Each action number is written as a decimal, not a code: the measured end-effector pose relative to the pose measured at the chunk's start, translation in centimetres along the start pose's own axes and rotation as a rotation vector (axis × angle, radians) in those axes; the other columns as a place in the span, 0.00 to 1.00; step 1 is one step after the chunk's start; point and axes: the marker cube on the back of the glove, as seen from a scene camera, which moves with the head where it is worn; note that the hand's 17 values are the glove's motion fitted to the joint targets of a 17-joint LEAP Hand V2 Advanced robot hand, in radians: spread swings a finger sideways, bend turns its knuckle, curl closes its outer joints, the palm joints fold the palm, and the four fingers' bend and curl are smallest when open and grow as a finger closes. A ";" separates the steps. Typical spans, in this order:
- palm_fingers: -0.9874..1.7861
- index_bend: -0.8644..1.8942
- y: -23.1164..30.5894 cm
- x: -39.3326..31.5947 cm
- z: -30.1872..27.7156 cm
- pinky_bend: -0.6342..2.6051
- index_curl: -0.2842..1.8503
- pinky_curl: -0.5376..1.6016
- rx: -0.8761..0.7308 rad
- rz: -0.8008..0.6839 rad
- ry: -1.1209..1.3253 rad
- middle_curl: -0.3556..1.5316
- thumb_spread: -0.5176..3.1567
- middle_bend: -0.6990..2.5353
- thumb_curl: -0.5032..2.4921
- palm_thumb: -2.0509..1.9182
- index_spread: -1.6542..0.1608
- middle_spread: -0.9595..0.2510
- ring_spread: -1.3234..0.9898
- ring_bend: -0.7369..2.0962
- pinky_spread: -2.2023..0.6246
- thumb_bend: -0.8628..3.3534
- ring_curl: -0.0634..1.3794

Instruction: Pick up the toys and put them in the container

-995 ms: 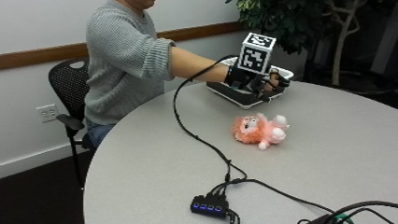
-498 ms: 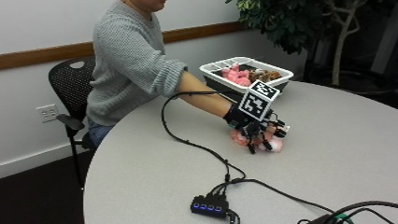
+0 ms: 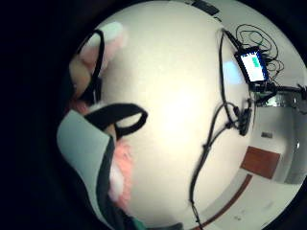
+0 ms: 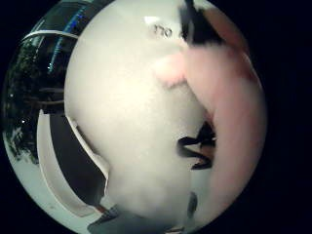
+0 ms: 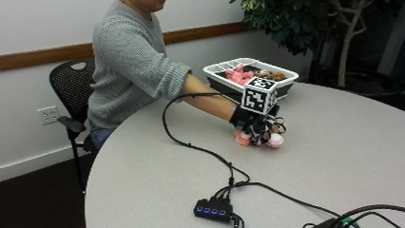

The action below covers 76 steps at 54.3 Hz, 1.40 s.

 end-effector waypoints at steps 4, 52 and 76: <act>0.64 0.46 0.2 -0.1 -0.5 0.56 0.25 0.42 0.007 0.000 0.010 0.30 0.46 0.38 0.39 0.69 0.69 0.66 0.42 0.69 0.64 0.26 0.35; 0.61 0.47 11.8 -22.2 -15.0 0.55 0.40 0.45 0.182 -0.605 -0.205 0.44 0.30 0.41 0.54 0.69 0.65 0.54 0.40 0.66 0.63 0.24 0.41; 0.29 0.37 13.7 -18.5 -12.7 0.55 0.34 0.43 0.021 -0.628 -0.091 0.35 0.48 0.25 0.40 0.53 0.70 0.66 0.51 0.44 0.78 0.20 0.27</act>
